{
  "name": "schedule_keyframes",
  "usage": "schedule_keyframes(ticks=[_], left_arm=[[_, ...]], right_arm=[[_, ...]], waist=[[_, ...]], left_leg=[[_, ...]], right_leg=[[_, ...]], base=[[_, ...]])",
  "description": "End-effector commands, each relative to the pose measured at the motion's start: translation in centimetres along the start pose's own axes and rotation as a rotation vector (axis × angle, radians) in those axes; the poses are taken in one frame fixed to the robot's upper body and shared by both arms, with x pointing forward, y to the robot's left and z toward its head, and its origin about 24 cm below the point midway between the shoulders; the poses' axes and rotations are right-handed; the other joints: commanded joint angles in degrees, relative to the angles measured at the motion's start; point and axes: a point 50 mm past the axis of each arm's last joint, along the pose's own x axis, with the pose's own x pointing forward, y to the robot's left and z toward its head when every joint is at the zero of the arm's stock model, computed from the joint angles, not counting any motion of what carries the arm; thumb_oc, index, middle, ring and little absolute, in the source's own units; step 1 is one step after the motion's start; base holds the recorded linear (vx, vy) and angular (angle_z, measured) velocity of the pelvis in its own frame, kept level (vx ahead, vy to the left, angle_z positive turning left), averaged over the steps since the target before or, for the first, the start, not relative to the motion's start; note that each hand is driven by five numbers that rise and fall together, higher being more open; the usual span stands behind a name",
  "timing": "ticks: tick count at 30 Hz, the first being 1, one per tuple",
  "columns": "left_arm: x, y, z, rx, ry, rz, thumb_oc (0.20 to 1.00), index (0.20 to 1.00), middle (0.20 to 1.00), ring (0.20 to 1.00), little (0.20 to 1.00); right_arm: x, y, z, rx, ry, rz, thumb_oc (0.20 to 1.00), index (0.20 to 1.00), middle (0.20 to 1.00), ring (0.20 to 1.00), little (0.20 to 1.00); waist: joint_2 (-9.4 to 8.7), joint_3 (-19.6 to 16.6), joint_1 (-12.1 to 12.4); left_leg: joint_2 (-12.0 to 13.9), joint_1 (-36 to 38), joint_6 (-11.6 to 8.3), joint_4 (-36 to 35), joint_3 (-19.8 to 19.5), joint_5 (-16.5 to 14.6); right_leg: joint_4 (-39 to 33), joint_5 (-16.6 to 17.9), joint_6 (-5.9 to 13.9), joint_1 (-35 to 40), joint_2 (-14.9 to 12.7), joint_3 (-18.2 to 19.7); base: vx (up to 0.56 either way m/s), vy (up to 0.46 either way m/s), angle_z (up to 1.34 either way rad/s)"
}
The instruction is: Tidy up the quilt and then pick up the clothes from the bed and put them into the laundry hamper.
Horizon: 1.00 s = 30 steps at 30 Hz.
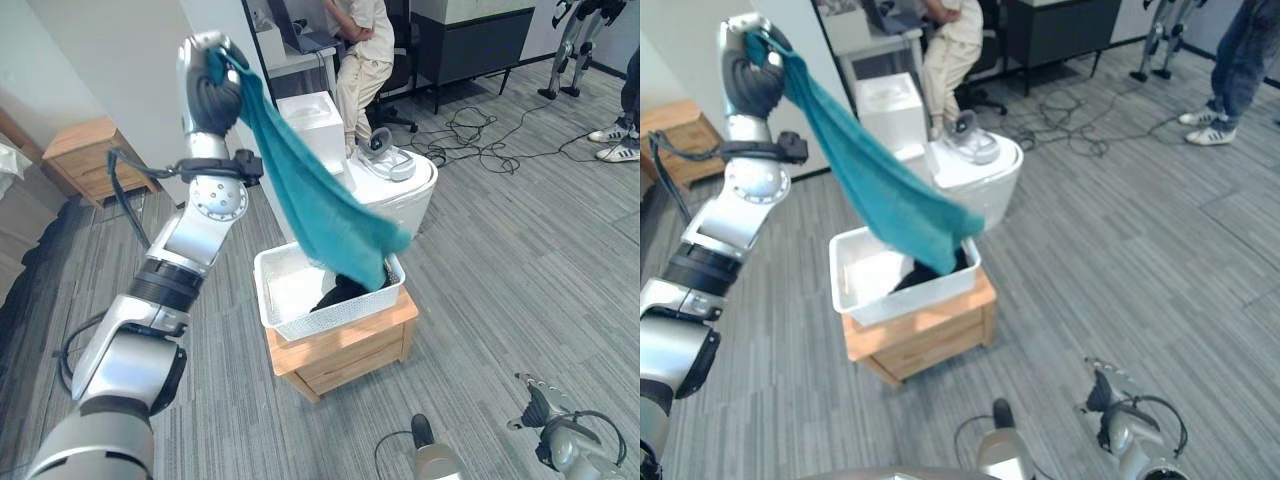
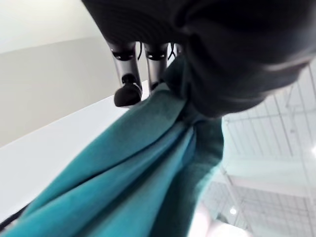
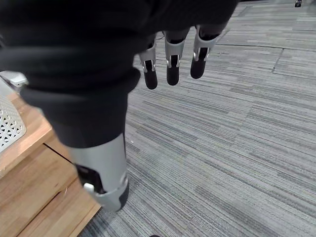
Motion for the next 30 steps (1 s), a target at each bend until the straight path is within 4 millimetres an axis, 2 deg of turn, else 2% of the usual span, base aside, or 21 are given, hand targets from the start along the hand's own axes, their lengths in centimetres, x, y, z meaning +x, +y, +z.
schedule_keyframes(ticks=[1, 5, 7, 8, 10, 15, 16, 17, 19, 20, 21, 22, 23, 24, 25, 26, 28, 29, 30], left_arm=[[1.8, 2.0, 1.2, 0.068, -0.060, 0.051, 0.200, 0.200, 0.200, 0.200, 0.200], [0.6, 0.4, -0.8, 0.124, 0.022, 0.006, 0.200, 0.200, 0.200, 0.200, 0.200], [0.7, 0.2, -1.4, 0.166, 0.051, 0.002, 0.200, 0.200, 0.200, 0.200, 0.200], [0.8, 0.2, -1.4, 0.166, 0.050, 0.003, 0.200, 0.200, 0.200, 0.200, 0.200], [1.1, 1.3, -3.3, 0.251, 0.143, 0.022, 0.200, 0.200, 0.200, 0.200, 0.200], [0.5, 2.8, -7.0, 0.347, 0.327, 0.010, 0.200, 0.200, 0.200, 0.200, 0.200], [-0.8, 2.3, -8.7, 0.306, 0.420, -0.023, 0.407, 0.407, 0.407, 0.407, 0.407], [-1.2, 2.2, -9.3, 0.279, 0.453, -0.025, 1.000, 1.000, 1.000, 1.000, 1.000], [-2.2, 1.6, -10.0, 0.198, 0.506, -0.021, 1.000, 1.000, 1.000, 1.000, 1.000], [-3.4, 0.7, -10.5, 0.088, 0.542, -0.012, 1.000, 1.000, 1.000, 1.000, 1.000], [-3.4, 0.7, -10.5, 0.088, 0.544, -0.012, 1.000, 1.000, 1.000, 1.000, 1.000], [-5.2, -1.3, -10.4, -0.144, 0.556, -0.012, 1.000, 1.000, 1.000, 1.000, 1.000], [-5.3, -1.3, -10.4, -0.145, 0.558, -0.012, 1.000, 1.000, 1.000, 1.000, 1.000], [-5.6, -1.9, -9.8, -0.254, 0.536, 0.013, 1.000, 1.000, 1.000, 1.000, 1.000], [-6.3, -2.4, -8.6, -0.464, 0.497, 0.086, 1.000, 1.000, 1.000, 1.000, 1.000], [-6.4, -2.4, -8.6, -0.465, 0.499, 0.087, 1.000, 1.000, 1.000, 1.000, 1.000], [-7.9, -1.4, -7.7, -0.625, 0.428, 0.189, 1.000, 1.000, 1.000, 1.000, 1.000], [-7.9, -1.3, -7.7, -0.624, 0.429, 0.190, 1.000, 1.000, 1.000, 1.000, 1.000], [-9.6, -0.2, -8.2, -0.661, 0.428, 0.248, 1.000, 1.000, 1.000, 1.000, 1.000]], right_arm=[[0.6, -1.7, 1.6, 0.018, -0.064, -0.074, 1.000, 1.000, 1.000, 1.000, 1.000], [0.9, -2.3, 2.0, 0.014, -0.075, -0.094, 1.000, 1.000, 1.000, 1.000, 1.000], [1.3, -3.1, 2.4, 0.017, -0.087, -0.120, 1.000, 1.000, 1.000, 1.000, 1.000], [1.3, -3.2, 2.5, 0.018, -0.088, -0.122, 1.000, 1.000, 1.000, 1.000, 1.000], [1.4, -3.8, 3.2, 0.031, -0.112, -0.156, 1.000, 1.000, 1.000, 1.000, 1.000], [1.3, -2.9, 3.4, 0.045, -0.106, -0.141, 1.000, 1.000, 1.000, 1.000, 1.000], [1.4, -2.3, 3.4, 0.048, -0.095, -0.119, 1.000, 1.000, 1.000, 1.000, 1.000], [1.4, -2.0, 3.3, 0.049, -0.086, -0.106, 1.000, 1.000, 1.000, 1.000, 1.000], [1.4, -1.7, 3.1, 0.048, -0.072, -0.090, 1.000, 1.000, 1.000, 1.000, 1.000], [1.3, -1.3, 2.9, 0.047, -0.060, -0.074, 1.000, 1.000, 1.000, 1.000, 1.000], [1.3, -1.3, 2.9, 0.046, -0.060, -0.073, 1.000, 1.000, 1.000, 1.000, 1.000], [1.3, -1.1, 2.6, 0.051, -0.042, -0.055, 1.000, 1.000, 1.000, 1.000, 1.000], [1.3, -1.1, 2.6, 0.050, -0.042, -0.054, 1.000, 1.000, 1.000, 1.000, 1.000], [1.3, -1.1, 2.5, 0.052, -0.039, -0.054, 1.000, 1.000, 1.000, 1.000, 1.000], [1.4, -1.2, 2.5, 0.064, -0.031, -0.056, 1.000, 1.000, 1.000, 1.000, 1.000], [1.4, -1.2, 2.5, 0.062, -0.031, -0.055, 1.000, 1.000, 1.000, 1.000, 1.000], [1.4, -0.6, 2.6, 0.095, -0.014, -0.037, 1.000, 1.000, 1.000, 1.000, 1.000], [1.4, -0.6, 2.6, 0.094, -0.015, -0.036, 1.000, 1.000, 1.000, 1.000, 1.000], [1.2, 0.2, 2.5, 0.146, 0.008, -0.007, 1.000, 1.000, 1.000, 1.000, 1.000]], waist=[[-1.38, 2.2, -1.3], [-2.21, 4.9, -1.7], [-2.67, 7.1, -2.0], [-2.64, 7.0, -2.0], [-2.41, 10.2, -2.7], [-1.08, 13.4, -4.0], [-0.59, 14.1, -4.5], [-0.37, 14.2, -4.6], [-0.04, 14.1, -4.9], [0.10, 13.9, -4.9], [0.13, 13.9, -4.9], [0.37, 12.9, -4.6], [0.39, 12.9, -4.6], [0.47, 12.4, -4.3], [0.59, 11.5, -3.5], [0.62, 11.4, -3.5], [0.39, 10.1, -1.9], [0.38, 10.0, -1.9], [-0.05, 8.8, -0.6]], left_leg=[[2.5, 2.3, -4.52, 0.2, 0.0, 0.4], [2.5, 0.1, -4.42, 0.2, -0.2, 0.9], [2.3, -2.2, -4.28, 0.2, -0.2, 1.4], [2.3, -2.4, -4.25, 0.2, -0.2, 1.5], [1.7, -5.3, -4.01, 0.2, 0.3, 2.3], [1.5, -8.0, -4.08, 0.2, 1.3, 3.1], [1.5, -8.2, -4.19, 0.2, 1.7, 3.2], [1.5, -8.2, -4.26, 0.2, 1.9, 3.1], [1.6, -7.8, -4.36, 0.2, 2.0, 3.1], [1.6, -7.2, -4.41, 0.2, 2.1, 2.9], [1.7, -7.2, -4.42, 0.2, 2.1, 2.9], [1.7, -5.8, -4.47, 0.2, 2.0, 2.5], [1.7, -5.8, -4.48, 0.2, 2.0, 2.5], [1.8, -5.2, -4.50, 0.2, 1.8, 2.3], [1.8, -4.4, -4.54, 0.2, 1.5, 2.0], [1.8, -4.3, -4.55, 0.2, 1.5, 2.0], [1.8, -3.4, -4.59, 0.2, 1.1, 1.6], [1.9, -3.6, -4.59, 0.2, 1.1, 1.9], [2.0, -2.9, -4.66, 0.2, 0.6, 1.4]], right_leg=[[0.1, -6.4, 7.49, 3.5, -3.3, 0.3], [0.3, -5.5, 7.53, 0.6, -3.3, 1.2], [0.9, -4.7, 7.50, -2.4, -3.2, 2.2], [0.9, -4.7, 7.49, -2.7, -3.2, 2.2], [2.8, -4.5, 7.53, -7.0, -3.3, 3.3], [2.7, -4.1, 7.68, -9.8, -3.1, 3.5], [2.5, -3.9, 7.65, -10.3, -3.1, 3.9], [2.5, -3.9, 7.61, -10.4, -3.0, 3.9], [2.3, -3.9, 7.48, -10.2, -3.0, 4.0], [2.3, -4.1, 7.31, -9.7, -2.9, 4.0], [2.3, -4.1, 7.31, -9.6, -2.9, 4.0], [2.0, -4.5, 6.95, -8.4, -2.9, 3.7], [1.9, -4.5, 6.95, -8.3, -2.9, 3.7], [1.7, -4.7, 6.84, -7.4, -2.9, 3.5], [1.2, -4.9, 6.69, -6.0, -3.0, 2.9], [1.2, -5.0, 6.69, -5.9, -3.0, 2.9], [0.8, -5.3, 6.54, -4.3, -2.9, 2.2], [0.7, -5.0, 6.42, -4.4, -2.8, 2.3], [0.5, -5.4, 6.44, -3.3, -2.7, 1.8]], base=[[-0.04, -0.003, -0.03], [-0.12, -0.002, -0.06], [-0.19, -0.007, -0.07], [-0.15, -0.008, -0.04], [-0.19, 0.013, 0.02], [-0.06, 0.008, -0.12], [0.00, 0.033, -0.05], [0.00, 0.016, -0.11], [0.04, 0.001, -0.20], [0.04, -0.006, -0.14], [0.09, -0.028, -0.08], [0.06, -0.019, -0.03], [0.08, -0.029, -0.06], [0.06, -0.034, 0.01], [0.06, -0.034, 0.10], [0.05, -0.040, 0.17], [0.02, -0.049, 0.06], [0.04, -0.066, -0.04], [0.01, -0.046, -0.01]])
